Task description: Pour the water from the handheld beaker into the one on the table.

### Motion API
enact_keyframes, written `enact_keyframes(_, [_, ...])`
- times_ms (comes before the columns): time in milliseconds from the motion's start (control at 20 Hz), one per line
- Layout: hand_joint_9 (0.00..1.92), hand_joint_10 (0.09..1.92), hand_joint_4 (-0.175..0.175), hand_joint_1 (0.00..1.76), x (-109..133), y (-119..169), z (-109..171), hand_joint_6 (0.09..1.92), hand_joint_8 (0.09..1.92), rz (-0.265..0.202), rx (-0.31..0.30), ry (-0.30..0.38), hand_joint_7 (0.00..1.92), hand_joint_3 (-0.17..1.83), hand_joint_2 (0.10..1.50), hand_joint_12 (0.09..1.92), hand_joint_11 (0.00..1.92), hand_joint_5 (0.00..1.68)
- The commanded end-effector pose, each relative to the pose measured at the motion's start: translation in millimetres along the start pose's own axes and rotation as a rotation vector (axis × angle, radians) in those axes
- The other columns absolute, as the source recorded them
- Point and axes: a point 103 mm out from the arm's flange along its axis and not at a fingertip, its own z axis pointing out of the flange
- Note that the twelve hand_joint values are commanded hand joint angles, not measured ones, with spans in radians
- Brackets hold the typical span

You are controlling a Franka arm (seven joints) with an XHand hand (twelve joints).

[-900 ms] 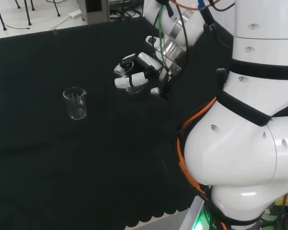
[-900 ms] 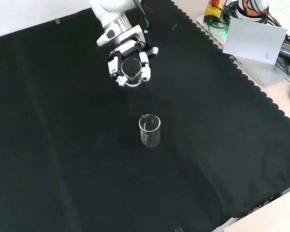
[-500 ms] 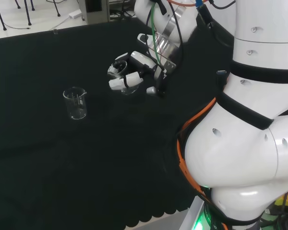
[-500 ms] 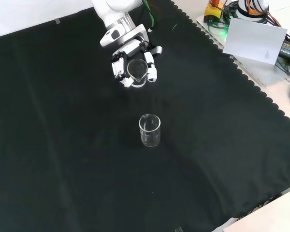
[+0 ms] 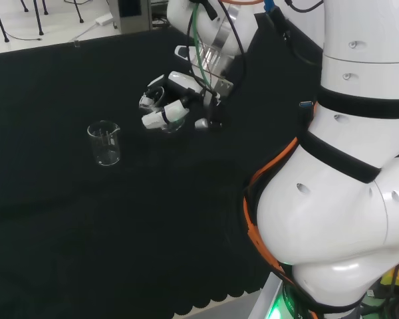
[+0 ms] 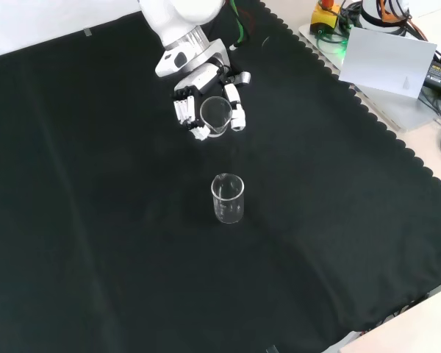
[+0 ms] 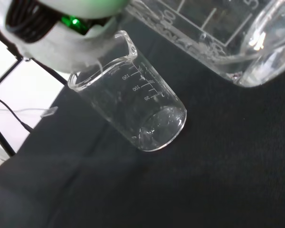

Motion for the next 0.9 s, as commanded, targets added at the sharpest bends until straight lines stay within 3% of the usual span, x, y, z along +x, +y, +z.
enact_keyframes(50, [1.5,0.33,0.138,1.12,13,13,-1,0.72,0.25,0.001,0.039,-0.064,1.62,0.54,0.74,0.83,1.24,1.22])
enact_keyframes(200, [1.51,0.32,0.144,1.12,18,19,2,0.72,0.24,0.006,0.087,-0.096,1.62,0.57,0.73,0.83,1.25,1.23])
enact_keyframes(900, [1.54,0.32,0.138,1.12,43,43,16,0.75,0.23,0.044,0.154,-0.234,1.65,0.63,0.69,0.83,1.28,1.23])
